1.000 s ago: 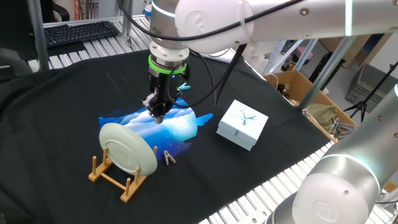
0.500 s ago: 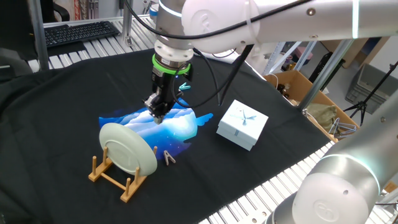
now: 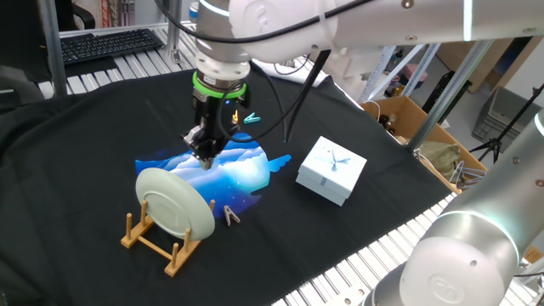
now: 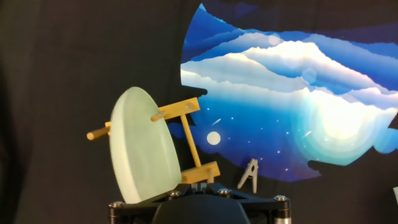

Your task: Take the dish off the dish rack

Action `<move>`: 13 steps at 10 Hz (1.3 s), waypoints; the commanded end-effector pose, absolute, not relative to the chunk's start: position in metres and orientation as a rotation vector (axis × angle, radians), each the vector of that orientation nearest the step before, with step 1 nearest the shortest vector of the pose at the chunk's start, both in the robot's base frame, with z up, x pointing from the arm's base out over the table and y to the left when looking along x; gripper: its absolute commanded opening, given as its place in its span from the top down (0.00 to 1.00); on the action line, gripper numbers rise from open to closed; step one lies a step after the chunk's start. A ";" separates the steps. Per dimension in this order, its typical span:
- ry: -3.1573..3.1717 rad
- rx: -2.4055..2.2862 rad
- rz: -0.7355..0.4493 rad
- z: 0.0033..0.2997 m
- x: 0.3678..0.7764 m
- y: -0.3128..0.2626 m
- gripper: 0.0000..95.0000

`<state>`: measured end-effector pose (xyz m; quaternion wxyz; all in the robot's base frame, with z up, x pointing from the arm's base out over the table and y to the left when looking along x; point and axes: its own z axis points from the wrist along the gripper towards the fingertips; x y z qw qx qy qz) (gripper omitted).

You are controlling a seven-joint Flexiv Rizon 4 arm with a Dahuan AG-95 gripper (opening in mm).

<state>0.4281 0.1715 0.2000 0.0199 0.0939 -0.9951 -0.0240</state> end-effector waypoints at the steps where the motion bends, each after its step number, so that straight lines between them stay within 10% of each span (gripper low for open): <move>1: -3.085 0.277 -0.071 0.203 0.429 0.180 0.80; 8: -3.083 0.218 -0.071 0.212 0.425 0.208 0.80; 9: -3.081 0.213 -0.071 0.212 0.424 0.213 0.60; 13: -3.083 0.181 -0.068 0.206 0.425 0.228 0.60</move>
